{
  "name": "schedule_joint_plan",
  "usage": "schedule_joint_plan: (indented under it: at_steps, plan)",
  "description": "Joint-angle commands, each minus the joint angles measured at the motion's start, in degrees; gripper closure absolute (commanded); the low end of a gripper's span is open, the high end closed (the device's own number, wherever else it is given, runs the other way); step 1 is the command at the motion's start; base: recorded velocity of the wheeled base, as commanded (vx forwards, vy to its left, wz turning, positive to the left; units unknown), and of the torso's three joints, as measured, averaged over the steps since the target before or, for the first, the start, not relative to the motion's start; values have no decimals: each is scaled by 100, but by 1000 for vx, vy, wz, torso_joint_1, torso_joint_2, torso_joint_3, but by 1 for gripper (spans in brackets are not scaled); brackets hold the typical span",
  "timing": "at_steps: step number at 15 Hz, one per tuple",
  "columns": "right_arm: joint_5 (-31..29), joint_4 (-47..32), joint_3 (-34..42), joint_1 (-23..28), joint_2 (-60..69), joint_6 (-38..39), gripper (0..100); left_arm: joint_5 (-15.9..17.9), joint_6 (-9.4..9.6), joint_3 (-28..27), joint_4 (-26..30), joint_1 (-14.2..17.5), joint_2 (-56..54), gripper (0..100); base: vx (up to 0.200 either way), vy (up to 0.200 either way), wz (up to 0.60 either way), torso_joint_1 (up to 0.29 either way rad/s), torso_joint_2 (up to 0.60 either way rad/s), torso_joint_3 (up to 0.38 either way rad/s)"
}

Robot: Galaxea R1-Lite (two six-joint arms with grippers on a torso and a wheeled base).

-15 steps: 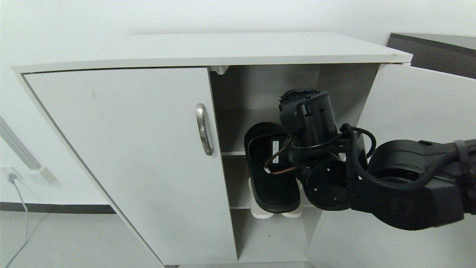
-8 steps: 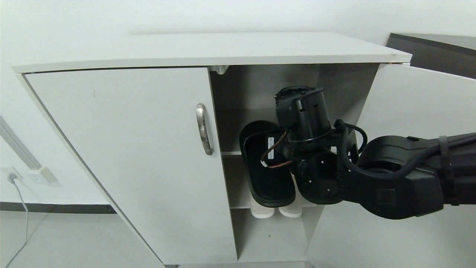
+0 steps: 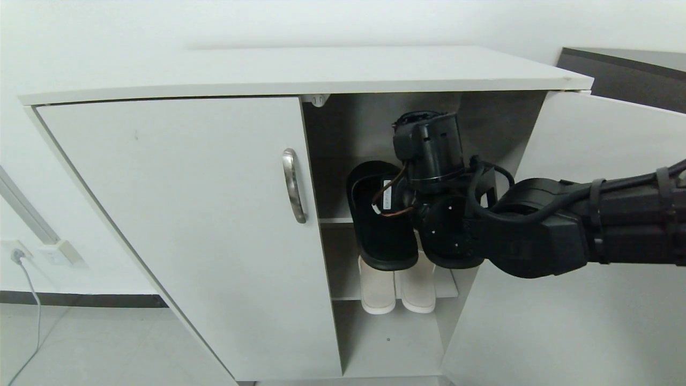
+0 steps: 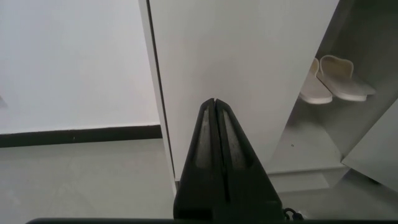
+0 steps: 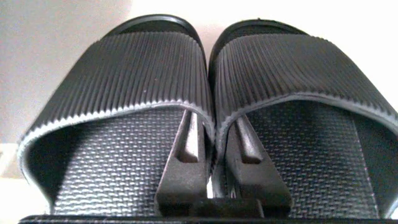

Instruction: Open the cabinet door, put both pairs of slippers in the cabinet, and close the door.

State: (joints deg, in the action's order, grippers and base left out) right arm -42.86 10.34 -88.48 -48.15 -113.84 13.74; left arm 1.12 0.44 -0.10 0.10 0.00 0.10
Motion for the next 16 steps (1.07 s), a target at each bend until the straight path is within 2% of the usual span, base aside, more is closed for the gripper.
schedule_joint_plan:
  at_steps: [1, 8, 16]
  plan:
    - [15, -14, -258, 87, -227, -47, 100, 2, 0, 1, -1, 0, -1, 100, 0, 0, 0, 0, 0, 0]
    - [15, -366, -1312, 315, -710, -91, 100, 2, 0, 1, 8, 0, -1, 100, 0, 0, 0, 0, 0, 0]
    - [24, -506, -1506, 386, -877, -135, 100, 2, -9, 1, -1, 0, -1, 100, 0, 0, 0, 0, 0, 0]
